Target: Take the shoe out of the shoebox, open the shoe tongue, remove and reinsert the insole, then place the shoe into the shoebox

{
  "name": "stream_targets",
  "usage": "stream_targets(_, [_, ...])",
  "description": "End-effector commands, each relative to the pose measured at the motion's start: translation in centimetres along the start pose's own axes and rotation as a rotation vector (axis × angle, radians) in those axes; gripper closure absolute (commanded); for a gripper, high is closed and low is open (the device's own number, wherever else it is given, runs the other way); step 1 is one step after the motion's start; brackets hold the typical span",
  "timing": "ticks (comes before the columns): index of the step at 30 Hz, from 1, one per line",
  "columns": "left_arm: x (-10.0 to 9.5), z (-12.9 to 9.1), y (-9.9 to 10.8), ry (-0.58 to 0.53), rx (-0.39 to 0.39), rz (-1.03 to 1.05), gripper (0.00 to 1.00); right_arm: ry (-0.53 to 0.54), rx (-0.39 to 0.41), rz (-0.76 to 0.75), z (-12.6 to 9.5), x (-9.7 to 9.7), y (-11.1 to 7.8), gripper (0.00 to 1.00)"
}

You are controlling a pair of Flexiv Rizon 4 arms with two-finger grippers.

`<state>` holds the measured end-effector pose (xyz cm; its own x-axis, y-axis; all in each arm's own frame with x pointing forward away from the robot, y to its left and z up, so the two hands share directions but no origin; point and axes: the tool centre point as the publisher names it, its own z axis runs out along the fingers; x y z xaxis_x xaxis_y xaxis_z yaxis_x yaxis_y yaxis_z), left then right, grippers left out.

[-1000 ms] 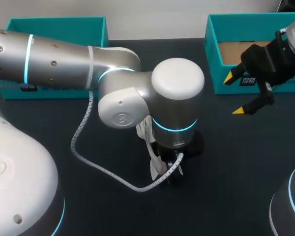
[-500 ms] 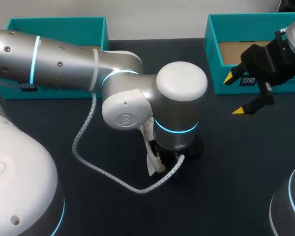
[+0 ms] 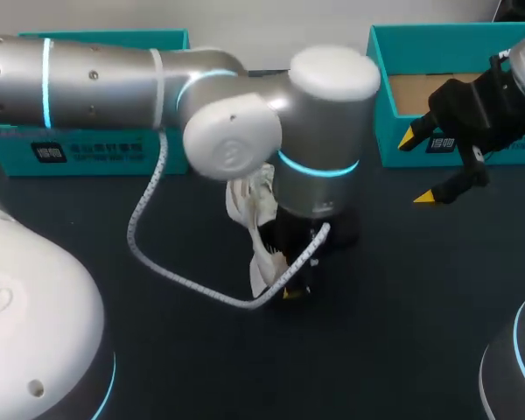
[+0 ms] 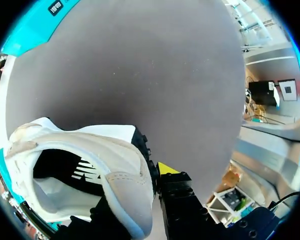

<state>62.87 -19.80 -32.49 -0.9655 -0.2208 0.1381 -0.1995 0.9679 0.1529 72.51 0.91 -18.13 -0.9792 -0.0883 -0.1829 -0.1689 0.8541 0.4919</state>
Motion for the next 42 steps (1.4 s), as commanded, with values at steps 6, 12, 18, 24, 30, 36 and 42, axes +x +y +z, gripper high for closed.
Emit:
stream_targets(6, [-0.2, -11.7, 2.7, -0.004, 0.081, 0.015, 1.00, 0.002, 0.002, 0.001, 0.2, -0.1, 0.0, 0.00])
stream_targets(12, [-0.1, -14.1, 3.4, -0.036, 0.137, 0.014, 1.00, 0.002, 0.002, 0.001, 0.2, -0.1, 0.0, 0.00])
stream_targets(18, [0.2, -14.3, 3.4, -0.035, 0.141, 0.013, 1.00, 0.002, 0.002, 0.001, 0.2, -0.1, 0.0, 0.00])
stream_targets(24, [0.2, -14.3, 3.4, -0.035, 0.141, 0.013, 1.00, 0.002, 0.002, 0.001, 0.2, -0.1, 0.0, 0.00])
stream_targets(30, [-2.1, -14.7, 4.8, -0.057, 0.168, -0.009, 1.00, 0.002, 0.002, 0.001, 0.2, -0.1, 0.0, 0.00])
stream_targets(36, [-7.0, -15.6, 7.9, -0.042, 0.182, -0.044, 1.00, 0.002, 0.002, 0.001, 0.2, -0.1, 0.0, 0.00])
stream_targets(42, [-11.7, -16.4, 11.3, -0.026, 0.205, -0.070, 1.00, 0.002, 0.002, 0.001, 0.2, -0.1, 0.0, 0.00])
